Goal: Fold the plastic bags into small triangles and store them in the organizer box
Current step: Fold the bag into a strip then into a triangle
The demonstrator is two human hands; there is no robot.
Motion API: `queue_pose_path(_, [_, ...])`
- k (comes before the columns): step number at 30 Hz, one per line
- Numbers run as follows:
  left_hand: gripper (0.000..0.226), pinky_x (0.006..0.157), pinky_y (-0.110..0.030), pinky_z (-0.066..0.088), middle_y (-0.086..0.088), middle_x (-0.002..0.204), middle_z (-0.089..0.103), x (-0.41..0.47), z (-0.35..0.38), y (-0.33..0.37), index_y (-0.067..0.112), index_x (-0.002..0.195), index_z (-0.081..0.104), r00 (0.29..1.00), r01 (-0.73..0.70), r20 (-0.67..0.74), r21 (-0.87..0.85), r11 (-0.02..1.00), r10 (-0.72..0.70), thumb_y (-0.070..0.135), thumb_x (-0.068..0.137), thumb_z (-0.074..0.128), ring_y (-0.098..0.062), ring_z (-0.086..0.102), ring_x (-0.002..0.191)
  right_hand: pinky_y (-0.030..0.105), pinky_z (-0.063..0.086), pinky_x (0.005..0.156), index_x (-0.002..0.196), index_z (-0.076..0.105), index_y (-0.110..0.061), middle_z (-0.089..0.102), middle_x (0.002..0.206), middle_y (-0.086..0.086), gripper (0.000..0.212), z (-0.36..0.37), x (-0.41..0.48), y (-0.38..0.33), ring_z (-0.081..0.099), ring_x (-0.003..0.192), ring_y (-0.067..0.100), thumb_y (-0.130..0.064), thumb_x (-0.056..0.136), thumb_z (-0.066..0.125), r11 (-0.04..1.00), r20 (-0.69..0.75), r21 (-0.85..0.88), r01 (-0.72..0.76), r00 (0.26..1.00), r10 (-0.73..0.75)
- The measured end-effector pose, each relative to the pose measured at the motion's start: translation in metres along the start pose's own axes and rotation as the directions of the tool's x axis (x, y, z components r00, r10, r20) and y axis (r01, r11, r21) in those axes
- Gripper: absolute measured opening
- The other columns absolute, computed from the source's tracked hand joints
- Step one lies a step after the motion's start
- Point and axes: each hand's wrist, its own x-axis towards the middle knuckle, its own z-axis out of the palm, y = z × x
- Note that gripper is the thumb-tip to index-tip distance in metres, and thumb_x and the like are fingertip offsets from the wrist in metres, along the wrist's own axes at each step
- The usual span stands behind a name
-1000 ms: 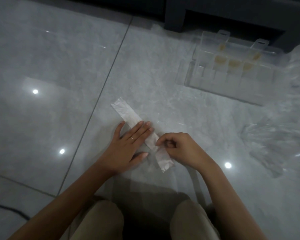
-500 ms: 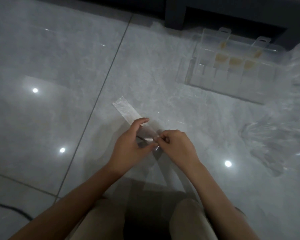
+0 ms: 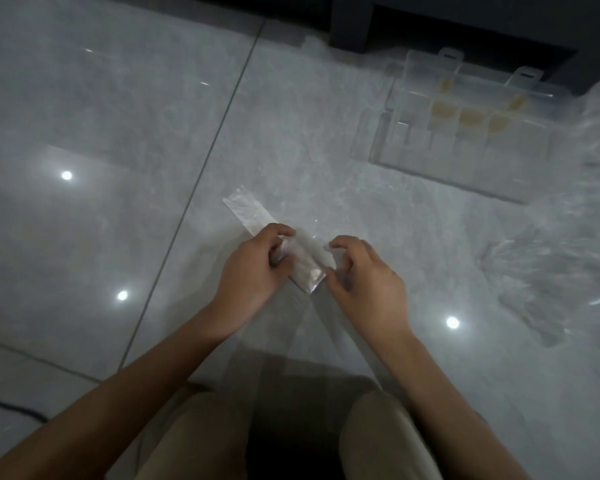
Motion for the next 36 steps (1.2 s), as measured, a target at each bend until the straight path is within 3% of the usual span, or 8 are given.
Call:
queue_pose_path(3, [0.035,0.061,-0.031,0.045,0.019,0.06,0.053,0.002,0.001,-0.002,0.025,0.11,0.062,1.0,-0.006,-0.018,0.024,1.0,0.007,0.028,0.075,0.064,-0.011,0.051,0.059,0.025,0.047,0.07,0.111,0.068,-0.016,0.066,0.109,-0.002,0.033,-0.002,-0.014,0.015,0.058,0.095,0.016,-0.009,0.081,0.058,0.918,-0.124,-0.169,0.36,0.916,-0.382])
queue_pose_path(7, [0.039,0.064,-0.029,0.044,0.012,0.069,0.054,0.003,0.0,0.002,0.022,0.117,0.062,1.0,-0.021,0.003,0.095,0.995,0.021,0.017,0.08,0.072,-0.023,0.061,0.071,0.033,0.037,0.098,0.124,0.065,-0.01,0.063,0.128,0.005,0.043,0.006,-0.027,0.031,0.048,0.121,0.023,-0.012,0.085,0.047,0.751,0.108,-0.292,0.592,0.801,-0.589])
queue_pose_path(11, [0.038,0.075,-0.038,0.053,0.003,0.091,0.067,0.001,0.0,0.005,0.022,0.118,0.062,1.0,-0.026,-0.008,0.128,0.991,0.027,0.019,0.081,0.073,-0.023,0.066,0.085,0.037,0.027,0.111,0.132,0.059,-0.012,0.058,0.136,0.005,0.05,0.011,-0.03,0.039,0.042,0.13,0.023,-0.021,0.085,0.043,0.719,0.232,-0.34,0.606,0.795,-0.56])
queue_pose_path(16, [0.034,0.073,-0.04,0.054,0.011,0.085,0.061,0.002,0.002,0.003,0.02,0.114,0.064,0.998,-0.047,-0.025,0.123,0.991,0.05,0.017,0.081,0.074,-0.017,0.064,0.078,0.044,0.028,0.113,0.138,0.052,-0.021,0.054,0.14,0.005,0.047,0.014,-0.034,0.041,0.042,0.133,0.026,-0.019,0.091,0.043,0.717,0.255,-0.343,0.606,0.795,-0.55])
queue_pose_path(19, [0.032,0.073,-0.038,0.054,0.013,0.084,0.06,0.003,0.003,0.002,0.021,0.112,0.065,0.998,-0.042,-0.031,0.121,0.992,0.046,0.017,0.081,0.075,-0.014,0.063,0.078,0.042,0.023,0.115,0.142,0.038,-0.012,0.057,0.136,0.011,0.056,0.015,-0.036,0.038,0.047,0.129,0.026,-0.016,0.086,0.039,0.784,0.248,-0.312,0.536,0.843,-0.478])
queue_pose_path(25, [0.029,0.07,-0.032,0.053,0.012,0.083,0.062,0.003,0.003,0.002,0.021,0.109,0.065,0.999,-0.033,-0.04,0.1,0.994,0.037,0.021,0.082,0.075,-0.01,0.061,0.074,0.041,0.029,0.111,0.128,0.061,-0.011,0.059,0.133,0.006,0.049,0.012,-0.032,0.034,0.049,0.124,0.022,-0.016,0.085,0.04,0.806,0.208,-0.321,0.498,0.867,-0.453])
queue_pose_path(34, [0.03,0.073,-0.038,0.055,0.01,0.084,0.064,0.005,0.003,-0.002,0.019,0.107,0.064,0.997,-0.035,-0.073,0.06,0.998,0.04,0.021,0.08,0.076,-0.01,0.063,0.075,0.043,0.024,0.112,0.128,0.063,-0.019,0.054,0.138,0.014,0.047,0.013,-0.033,0.034,0.041,0.13,0.029,-0.016,0.085,0.043,0.779,0.219,-0.344,0.524,0.851,-0.477])
queue_pose_path(36, [0.033,0.077,-0.036,0.054,0.007,0.096,0.063,0.004,0.002,-0.006,0.017,0.109,0.063,0.989,-0.086,-0.114,0.117,0.989,0.1,0.022,0.08,0.076,-0.01,0.06,0.084,0.043,0.026,0.111,0.127,0.064,-0.019,0.053,0.14,0.014,0.048,0.013,-0.033,0.035,0.039,0.131,0.028,-0.019,0.085,0.041,0.78,0.233,-0.338,0.527,0.85,-0.473])
